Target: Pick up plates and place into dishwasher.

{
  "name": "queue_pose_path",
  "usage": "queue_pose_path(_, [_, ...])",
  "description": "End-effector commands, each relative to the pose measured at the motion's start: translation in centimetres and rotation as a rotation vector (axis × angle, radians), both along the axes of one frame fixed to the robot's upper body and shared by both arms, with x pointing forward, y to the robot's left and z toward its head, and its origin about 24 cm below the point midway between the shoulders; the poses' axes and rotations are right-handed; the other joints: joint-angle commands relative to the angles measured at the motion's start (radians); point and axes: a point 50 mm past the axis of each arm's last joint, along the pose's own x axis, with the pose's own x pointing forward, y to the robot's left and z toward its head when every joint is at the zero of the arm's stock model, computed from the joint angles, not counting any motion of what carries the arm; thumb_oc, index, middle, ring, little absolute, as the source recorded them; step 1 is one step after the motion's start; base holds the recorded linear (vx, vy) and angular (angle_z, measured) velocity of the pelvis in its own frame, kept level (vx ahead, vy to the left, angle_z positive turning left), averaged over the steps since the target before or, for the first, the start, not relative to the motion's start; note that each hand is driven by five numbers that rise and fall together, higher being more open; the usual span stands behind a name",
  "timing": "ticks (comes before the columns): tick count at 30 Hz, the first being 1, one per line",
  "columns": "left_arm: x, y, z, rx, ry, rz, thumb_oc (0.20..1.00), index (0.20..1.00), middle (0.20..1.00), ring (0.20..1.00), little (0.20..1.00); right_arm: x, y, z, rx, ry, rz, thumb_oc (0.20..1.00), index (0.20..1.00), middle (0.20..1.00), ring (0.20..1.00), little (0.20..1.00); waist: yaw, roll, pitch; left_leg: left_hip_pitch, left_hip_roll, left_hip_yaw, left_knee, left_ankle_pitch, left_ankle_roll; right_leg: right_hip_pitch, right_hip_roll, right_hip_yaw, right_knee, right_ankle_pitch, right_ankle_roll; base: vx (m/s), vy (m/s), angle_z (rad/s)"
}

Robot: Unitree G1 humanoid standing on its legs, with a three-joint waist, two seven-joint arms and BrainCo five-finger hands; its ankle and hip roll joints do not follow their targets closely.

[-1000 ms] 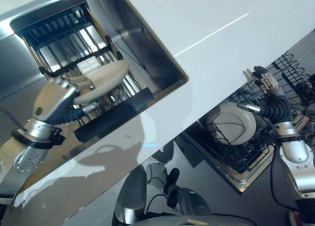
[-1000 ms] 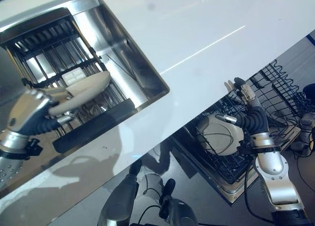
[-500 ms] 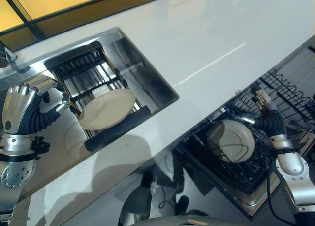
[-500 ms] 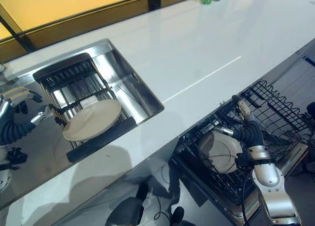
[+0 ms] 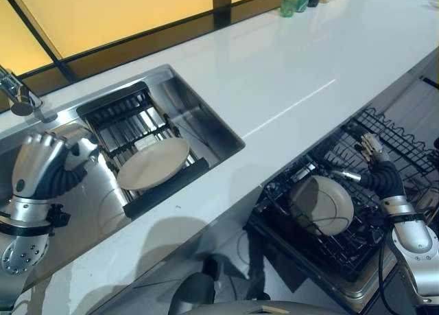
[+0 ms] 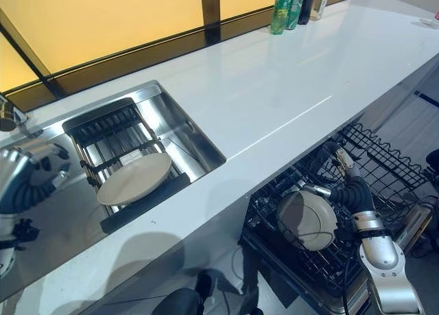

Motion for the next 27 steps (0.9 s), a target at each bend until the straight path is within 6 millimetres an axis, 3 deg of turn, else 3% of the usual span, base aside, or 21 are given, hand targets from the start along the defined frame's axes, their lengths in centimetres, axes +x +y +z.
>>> queue_pose_path(1, [0.6,1.8,-0.1,0.124,0.060,0.078,1.000,1.000,1.000,1.000,1.000,0.5,-0.8,2.9,-0.064,-0.063,0.053,1.000,1.000,1.000,1.000,1.000,-0.034,0.018,-0.019,0.043,0.029,-0.010,-0.051,-0.001,-0.037,-0.051,-0.004,0.022,0.118,-0.038,0.019,0.03,0.105,-0.03])
queue_pose_path(5, [0.9,2.6,-1.4,0.136,0.131,0.104,1.000,1.000,1.000,1.000,1.000,1.1,-1.3,3.3,-0.094,-0.052,0.062,1.000,1.000,1.000,1.000,1.000,-0.046,0.025,0.013,0.019,0.031,0.004,-0.018,-0.004,-0.037,-0.076,-0.011,0.026,0.139,-0.037,0.016,0.00,0.115,-0.13])
queue_pose_path(11, [2.1,2.2,-2.3,0.161,0.138,0.084,1.000,1.000,1.000,1.000,1.000,2.5,-0.9,4.4,-0.129,-0.087,0.078,1.000,1.000,1.000,1.000,1.000,-0.047,0.024,0.092,-0.042,0.031,0.010,0.025,-0.002,-0.033,-0.133,-0.012,0.030,0.166,-0.028,0.012,-0.08,0.072,-0.03])
queue_pose_path(18, [3.1,3.1,-1.4,0.212,0.142,0.104,1.000,1.000,1.000,1.000,1.000,3.0,-0.5,5.5,-0.133,-0.140,0.090,1.000,1.000,1.000,1.000,1.000,-0.044,-0.005,0.165,-0.097,0.033,0.022,0.039,0.009,-0.025,-0.188,-0.007,0.033,0.181,-0.010,0.014,-0.08,0.015,-0.02])
queue_pose_path(27, [3.5,3.9,-0.8,0.249,0.124,0.151,1.000,1.000,1.000,1.000,1.000,3.9,0.1,6.1,-0.139,-0.174,0.107,1.000,1.000,1.000,1.000,1.000,-0.022,-0.016,0.216,-0.152,0.024,0.013,0.064,0.017,-0.017,-0.227,-0.012,0.024,0.204,-0.006,0.012,-0.02,0.010,0.02])
